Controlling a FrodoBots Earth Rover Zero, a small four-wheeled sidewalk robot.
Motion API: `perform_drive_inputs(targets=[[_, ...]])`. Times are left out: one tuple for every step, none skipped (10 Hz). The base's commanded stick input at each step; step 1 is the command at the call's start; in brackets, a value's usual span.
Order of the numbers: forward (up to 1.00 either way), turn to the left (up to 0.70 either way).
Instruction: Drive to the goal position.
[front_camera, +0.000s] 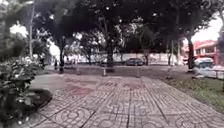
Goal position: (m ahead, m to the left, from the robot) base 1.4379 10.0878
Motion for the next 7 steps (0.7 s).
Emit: perform_drive_inputs(targets=[[1.00, 0.00], [1.00, 0.00], [1.00, 0.23], [1.00, 0.26], [1.00, 0.06], [1.00, 0.26], [1.00, 0.26]])
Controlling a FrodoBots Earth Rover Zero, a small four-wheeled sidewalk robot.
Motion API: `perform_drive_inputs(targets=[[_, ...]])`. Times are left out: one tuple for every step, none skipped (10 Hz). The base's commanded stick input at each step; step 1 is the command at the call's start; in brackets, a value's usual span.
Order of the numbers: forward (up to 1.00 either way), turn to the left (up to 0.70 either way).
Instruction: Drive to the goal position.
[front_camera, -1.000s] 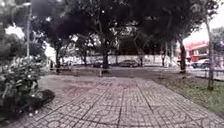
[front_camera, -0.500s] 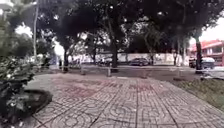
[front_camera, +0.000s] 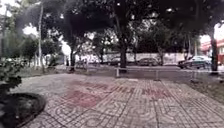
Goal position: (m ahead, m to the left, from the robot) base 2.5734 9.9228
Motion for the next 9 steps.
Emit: perform_drive_inputs(targets=[[1.00, 0.14], [1.00, 0.02], [1.00, 0.00], [1.00, 0.00], [1.00, 0.27], [1.00, 0.27], [1.00, 0.27], [1.00, 0.27], [1.00, 0.27]])
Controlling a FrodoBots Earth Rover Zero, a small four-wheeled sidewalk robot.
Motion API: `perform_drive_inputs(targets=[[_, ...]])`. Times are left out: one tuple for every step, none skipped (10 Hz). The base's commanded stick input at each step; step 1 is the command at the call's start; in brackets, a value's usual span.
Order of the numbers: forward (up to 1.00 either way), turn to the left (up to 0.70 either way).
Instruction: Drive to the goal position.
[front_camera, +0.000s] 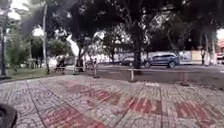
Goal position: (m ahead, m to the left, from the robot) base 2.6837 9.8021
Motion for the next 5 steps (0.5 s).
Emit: perform_drive_inputs(targets=[[1.00, 0.27], [1.00, 0.27], [1.00, 0.27], [1.00, 0.27], [1.00, 0.27]])
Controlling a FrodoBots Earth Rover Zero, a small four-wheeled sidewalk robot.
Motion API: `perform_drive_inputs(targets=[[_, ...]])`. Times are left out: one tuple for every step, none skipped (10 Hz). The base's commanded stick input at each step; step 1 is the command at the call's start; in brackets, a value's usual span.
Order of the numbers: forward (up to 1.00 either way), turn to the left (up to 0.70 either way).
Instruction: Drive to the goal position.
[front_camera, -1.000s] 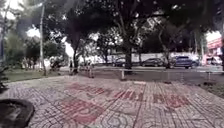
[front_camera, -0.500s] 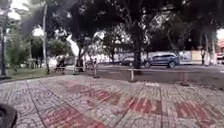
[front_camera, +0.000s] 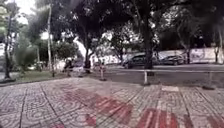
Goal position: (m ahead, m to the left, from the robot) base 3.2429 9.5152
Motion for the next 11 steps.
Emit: perform_drive_inputs(targets=[[1.00, 0.27], [1.00, 0.27], [1.00, 0.27], [1.00, 0.27], [1.00, 0.27], [0.48, 0.36], [0.00, 0.45], [0.04, 0.44], [0.67, 0.33], [1.00, 0.27], [1.00, 0.27]])
